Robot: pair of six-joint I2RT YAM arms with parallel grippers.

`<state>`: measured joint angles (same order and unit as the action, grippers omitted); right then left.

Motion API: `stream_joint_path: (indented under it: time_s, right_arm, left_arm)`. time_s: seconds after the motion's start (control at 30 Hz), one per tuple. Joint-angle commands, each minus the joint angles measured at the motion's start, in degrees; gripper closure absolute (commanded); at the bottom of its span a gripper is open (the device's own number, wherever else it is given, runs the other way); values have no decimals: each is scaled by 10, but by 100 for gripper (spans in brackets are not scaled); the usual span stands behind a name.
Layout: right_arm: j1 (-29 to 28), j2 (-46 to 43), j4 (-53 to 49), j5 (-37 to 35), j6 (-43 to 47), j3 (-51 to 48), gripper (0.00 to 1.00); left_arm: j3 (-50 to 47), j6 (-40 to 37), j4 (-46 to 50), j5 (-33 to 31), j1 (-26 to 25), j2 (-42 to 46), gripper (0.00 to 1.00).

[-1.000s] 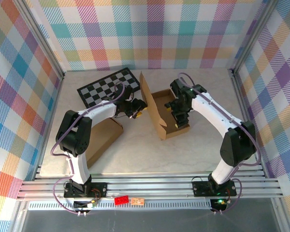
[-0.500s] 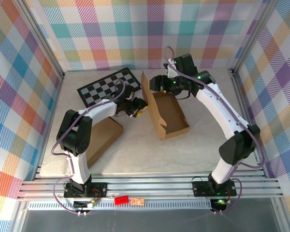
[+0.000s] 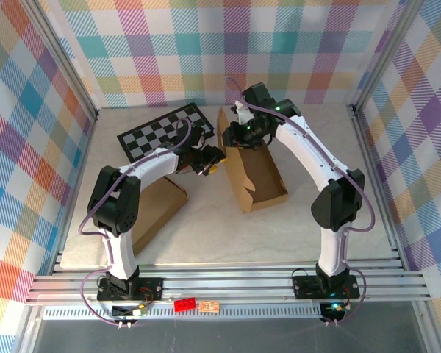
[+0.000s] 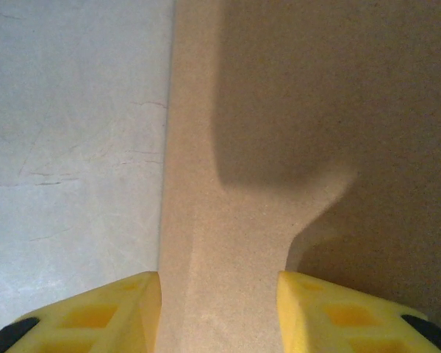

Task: Fold the paper box

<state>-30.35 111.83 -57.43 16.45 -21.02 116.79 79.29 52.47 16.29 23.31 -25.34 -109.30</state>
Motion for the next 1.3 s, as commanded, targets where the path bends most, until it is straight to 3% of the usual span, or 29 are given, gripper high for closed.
stream_joint_path:
  time_s: [0.0,0.1,0.3,0.5,0.73,1.0,1.27]
  right_arm:
    - [-2,-4,0,-45,-49,15,85]
    - [-3,-13,20,-81,-102,3,100]
    - [-7,-41,39,-179,-201,-10,100]
    - [-7,-56,-11,-306,-375,-5,100]
    - [-9,-6,-170,-402,-592,89,100]
    - [-14,42,-330,-449,-776,176,100]
    - [-21,69,-396,-456,-846,208,100]
  left_arm:
    - [34,-28,44,-5,2,0,56]
    - [53,-49,78,-22,2,18,55]
    - [69,-91,144,-55,2,65,53]
    - [54,-147,210,-93,2,137,51]
    - [19,-230,286,-93,3,219,49]
    - [3,-378,333,-66,-21,268,44]
    - [11,-490,295,-83,-52,266,37]
